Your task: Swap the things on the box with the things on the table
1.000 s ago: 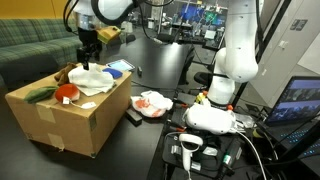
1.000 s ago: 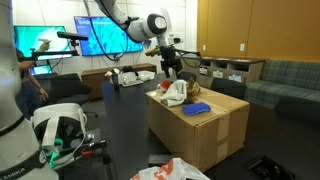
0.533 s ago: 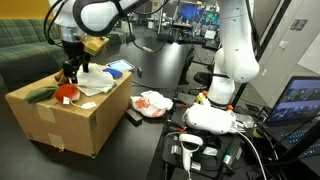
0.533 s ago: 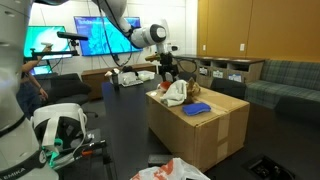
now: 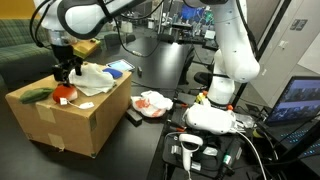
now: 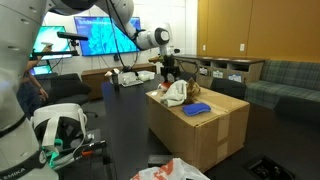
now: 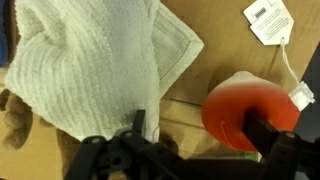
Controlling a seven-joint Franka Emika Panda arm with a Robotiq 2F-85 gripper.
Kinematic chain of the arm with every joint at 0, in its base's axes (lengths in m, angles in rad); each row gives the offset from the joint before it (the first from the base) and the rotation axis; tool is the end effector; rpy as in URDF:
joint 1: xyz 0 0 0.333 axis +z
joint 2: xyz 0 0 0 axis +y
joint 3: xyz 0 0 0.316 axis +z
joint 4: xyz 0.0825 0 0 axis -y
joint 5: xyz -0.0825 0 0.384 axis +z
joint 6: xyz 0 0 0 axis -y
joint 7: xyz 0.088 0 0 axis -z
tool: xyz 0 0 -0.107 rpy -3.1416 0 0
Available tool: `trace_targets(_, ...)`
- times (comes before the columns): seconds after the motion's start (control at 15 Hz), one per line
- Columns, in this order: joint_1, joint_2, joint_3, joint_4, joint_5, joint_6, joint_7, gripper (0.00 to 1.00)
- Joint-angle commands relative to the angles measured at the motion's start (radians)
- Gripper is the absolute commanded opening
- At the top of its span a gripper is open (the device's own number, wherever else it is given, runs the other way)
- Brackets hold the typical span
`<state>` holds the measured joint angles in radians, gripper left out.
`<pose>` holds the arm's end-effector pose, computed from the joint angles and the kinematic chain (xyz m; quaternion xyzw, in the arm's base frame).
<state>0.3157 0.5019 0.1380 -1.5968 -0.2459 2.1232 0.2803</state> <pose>0.6292 0.2807 0.3465 0.9874 0.1400 0.0406 0.0621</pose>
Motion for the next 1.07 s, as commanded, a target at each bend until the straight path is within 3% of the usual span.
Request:
trace_targets(0.0, 0.020, 0.038, -0.020, 0.088, 0.006, -0.055, 0.005, 1.00)
trace_targets(1.0, 0.051, 0.014, -0.009, 0.107, 0.009, -0.106, 0.017, 1.00)
